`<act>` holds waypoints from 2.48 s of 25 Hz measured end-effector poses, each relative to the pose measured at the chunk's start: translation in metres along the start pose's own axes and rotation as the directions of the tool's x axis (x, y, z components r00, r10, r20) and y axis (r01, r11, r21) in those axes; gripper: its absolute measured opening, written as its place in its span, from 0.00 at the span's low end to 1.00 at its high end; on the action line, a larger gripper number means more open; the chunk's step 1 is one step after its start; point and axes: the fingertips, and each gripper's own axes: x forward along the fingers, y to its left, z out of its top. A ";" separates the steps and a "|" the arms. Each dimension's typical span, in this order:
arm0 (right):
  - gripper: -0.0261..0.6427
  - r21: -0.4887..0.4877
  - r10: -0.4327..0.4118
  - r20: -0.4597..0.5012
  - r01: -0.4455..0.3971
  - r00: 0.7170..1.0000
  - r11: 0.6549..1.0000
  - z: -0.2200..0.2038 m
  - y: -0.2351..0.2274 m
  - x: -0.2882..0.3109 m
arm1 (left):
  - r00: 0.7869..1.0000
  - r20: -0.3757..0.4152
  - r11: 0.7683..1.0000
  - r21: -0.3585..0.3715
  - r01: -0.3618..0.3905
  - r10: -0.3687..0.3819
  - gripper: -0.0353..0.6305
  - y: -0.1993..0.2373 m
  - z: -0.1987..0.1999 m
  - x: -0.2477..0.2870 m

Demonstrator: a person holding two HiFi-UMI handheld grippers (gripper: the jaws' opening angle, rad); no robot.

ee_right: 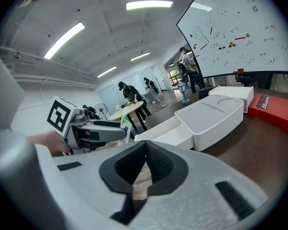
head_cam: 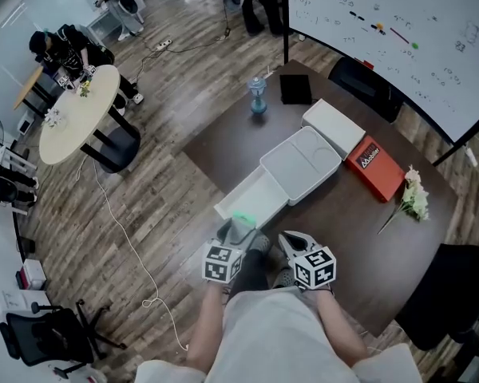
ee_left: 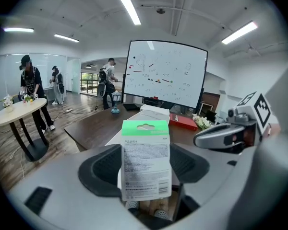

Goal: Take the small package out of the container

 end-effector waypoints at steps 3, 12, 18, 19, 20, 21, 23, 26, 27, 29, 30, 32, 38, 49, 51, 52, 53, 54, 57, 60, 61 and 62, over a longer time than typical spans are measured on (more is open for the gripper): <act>0.04 -0.005 0.004 -0.007 -0.004 1.000 1.000 -0.004 0.004 0.002 | 1.000 0.011 1.000 -0.015 -0.018 0.018 0.51 0.005 -0.004 -0.008; 0.03 -0.006 -0.019 -0.030 0.019 0.999 1.000 -0.016 0.004 0.002 | 0.998 0.042 0.998 -0.046 -0.035 0.037 0.51 0.008 -0.012 -0.022; 0.03 -0.004 -0.026 -0.057 0.026 0.998 1.000 -0.032 0.007 -0.007 | 0.996 0.087 0.998 -0.066 -0.016 0.022 0.51 0.003 -0.012 -0.026; 0.03 -0.002 -0.028 -0.058 0.028 0.998 1.000 -0.033 0.007 -0.008 | 0.996 0.088 0.998 -0.065 -0.013 0.019 0.51 0.001 -0.013 -0.026; 0.03 0.000 -0.031 -0.058 0.031 0.998 1.000 -0.034 0.006 -0.009 | 0.996 0.090 0.998 -0.064 -0.010 0.016 0.51 -0.001 -0.013 -0.026; 0.03 0.002 -0.033 -0.057 0.033 0.998 0.999 -0.033 0.006 -0.011 | 0.996 0.093 0.998 -0.063 -0.007 0.013 0.51 -0.002 -0.012 -0.026; 0.03 0.005 -0.038 -0.052 0.039 0.998 0.999 -0.032 0.005 -0.013 | 0.995 0.099 0.998 -0.061 -0.005 0.011 0.51 -0.004 -0.012 -0.026; 0.03 0.003 -0.043 -0.046 0.043 0.998 0.999 -0.029 0.004 -0.015 | 0.994 0.110 0.998 -0.058 -0.005 0.012 0.51 -0.005 -0.009 -0.029; 0.03 -0.001 -0.044 -0.045 0.044 0.998 0.999 -0.029 0.004 -0.015 | 0.993 0.114 0.998 -0.058 -0.007 0.013 0.51 -0.005 -0.009 -0.030; 0.03 -0.006 -0.042 -0.043 0.042 0.998 0.999 -0.028 0.004 -0.016 | 0.993 0.119 0.998 -0.057 -0.010 0.017 0.51 -0.005 -0.008 -0.030; 0.03 -0.006 -0.041 -0.041 0.041 0.998 0.999 -0.028 0.005 -0.016 | 0.993 0.120 0.998 -0.057 -0.012 0.019 0.51 -0.005 -0.008 -0.031; 0.03 -0.009 -0.041 -0.037 0.041 0.998 0.999 -0.027 0.006 -0.016 | 0.992 0.121 0.998 -0.058 -0.017 0.024 0.51 -0.005 -0.009 -0.033; 0.03 -0.016 -0.045 -0.031 0.045 0.998 0.999 -0.027 0.005 -0.019 | 0.991 0.129 0.998 -0.067 -0.016 0.025 0.51 -0.007 -0.011 -0.037; 0.03 -0.017 -0.035 -0.038 0.035 0.999 0.999 -0.033 0.012 -0.021 | 0.993 0.112 0.998 -0.059 -0.023 0.029 0.51 -0.010 -0.020 -0.040; 0.03 -0.017 -0.034 -0.041 0.033 0.999 0.999 -0.034 0.012 -0.022 | 0.994 0.108 0.998 -0.052 -0.024 0.029 0.51 -0.011 -0.020 -0.040; 0.03 -0.017 -0.034 -0.042 0.033 0.999 0.999 -0.034 0.012 -0.022 | 0.994 0.105 0.999 -0.049 -0.024 0.029 0.51 -0.012 -0.020 -0.039; 0.03 -0.016 -0.033 -0.042 0.033 0.999 0.999 -0.034 0.012 -0.022 | 0.994 0.102 0.999 -0.045 -0.023 0.027 0.51 -0.013 -0.021 -0.039; 0.03 -0.015 -0.033 -0.042 0.033 0.999 0.999 -0.035 0.012 -0.022 | 0.995 0.099 0.999 -0.042 -0.022 0.026 0.51 -0.014 -0.022 -0.038; 0.03 -0.012 -0.035 -0.045 0.034 0.998 0.999 -0.038 0.011 -0.024 | 0.996 0.087 0.999 -0.036 -0.017 0.020 0.51 -0.016 -0.025 -0.037; 0.03 -0.014 -0.041 -0.053 0.040 0.998 0.999 -0.041 0.008 -0.026 | 0.996 0.084 0.999 -0.036 -0.020 0.023 0.51 -0.016 -0.026 -0.035; 0.03 -0.012 -0.043 -0.054 0.042 0.998 0.999 -0.042 0.006 -0.027 | 0.996 0.084 0.999 -0.038 -0.020 0.024 0.51 -0.016 -0.026 -0.035; 0.03 -0.007 -0.044 -0.054 0.044 0.998 0.999 -0.043 0.004 -0.028 | 0.996 0.083 0.999 -0.039 -0.020 0.023 0.51 -0.017 -0.027 -0.034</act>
